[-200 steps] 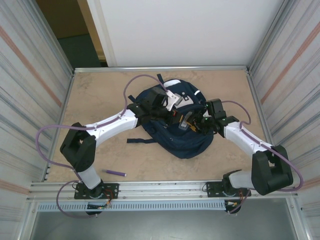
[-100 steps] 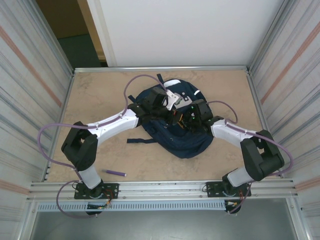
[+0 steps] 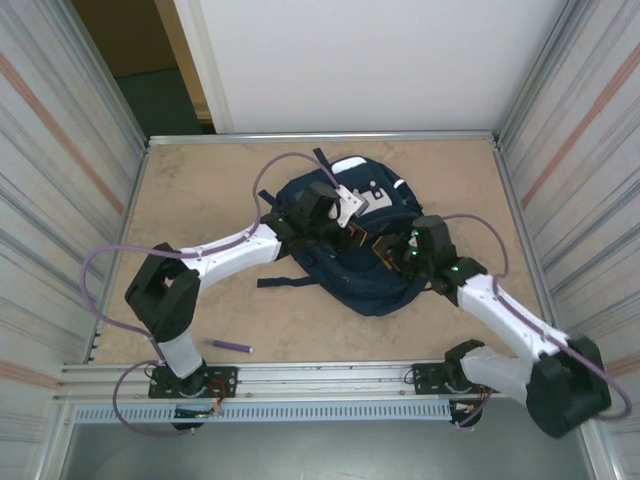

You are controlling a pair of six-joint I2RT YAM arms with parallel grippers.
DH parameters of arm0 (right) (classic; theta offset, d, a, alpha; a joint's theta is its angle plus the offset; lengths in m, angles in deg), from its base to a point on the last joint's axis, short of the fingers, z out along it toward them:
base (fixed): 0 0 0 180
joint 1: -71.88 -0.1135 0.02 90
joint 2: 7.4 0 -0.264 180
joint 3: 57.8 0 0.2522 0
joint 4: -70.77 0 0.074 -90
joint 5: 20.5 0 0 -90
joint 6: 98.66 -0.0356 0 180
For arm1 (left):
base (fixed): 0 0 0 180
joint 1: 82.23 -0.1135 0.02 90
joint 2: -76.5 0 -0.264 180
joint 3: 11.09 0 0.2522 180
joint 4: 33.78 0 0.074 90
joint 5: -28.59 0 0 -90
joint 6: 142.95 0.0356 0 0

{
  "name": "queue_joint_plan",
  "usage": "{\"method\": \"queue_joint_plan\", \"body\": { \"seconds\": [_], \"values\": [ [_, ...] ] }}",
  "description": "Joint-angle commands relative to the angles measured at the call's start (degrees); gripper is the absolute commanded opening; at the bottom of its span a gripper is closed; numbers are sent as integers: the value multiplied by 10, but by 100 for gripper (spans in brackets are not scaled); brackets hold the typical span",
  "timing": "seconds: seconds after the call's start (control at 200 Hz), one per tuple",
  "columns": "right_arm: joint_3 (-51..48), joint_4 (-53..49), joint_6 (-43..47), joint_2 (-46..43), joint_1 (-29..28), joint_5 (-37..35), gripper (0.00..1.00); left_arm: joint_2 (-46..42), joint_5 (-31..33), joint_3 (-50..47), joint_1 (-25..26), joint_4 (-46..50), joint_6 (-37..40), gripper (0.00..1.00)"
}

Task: Pack the student bag

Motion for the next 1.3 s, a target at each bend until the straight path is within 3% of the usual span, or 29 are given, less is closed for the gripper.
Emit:
{"method": "queue_joint_plan", "body": {
  "seconds": [0.0,0.17,0.286,0.391,0.521,0.591,0.656,0.837,0.907,1.137,1.293],
  "values": [
    [6,-96,78,-92,31,-45,39,15,97,9,-11,33,80,0],
    [63,-201,175,-181,32,-110,43,-5,125,-1,-9,54,134,11],
    [117,-241,244,-180,32,-114,43,-34,101,-18,-5,53,143,31],
    [151,-258,299,-151,32,-97,43,-77,137,-26,3,92,105,43],
    [169,-241,347,-102,25,-22,43,-148,180,-52,12,168,68,49],
    [170,-219,384,-69,3,15,44,-189,220,-67,10,219,19,52],
    [184,-222,421,-27,-33,0,45,-228,238,-77,-1,278,-30,55],
    [251,-225,488,100,-175,-62,48,-346,203,-140,-93,356,-139,60],
    [265,-194,492,144,-232,-71,48,-392,200,-175,-140,372,-164,67],
    [347,-120,495,316,-406,-73,47,-496,162,-245,-368,426,-227,73],
    [420,-111,532,433,-487,-87,55,-518,138,-261,-467,432,-218,76]
  ]
}}
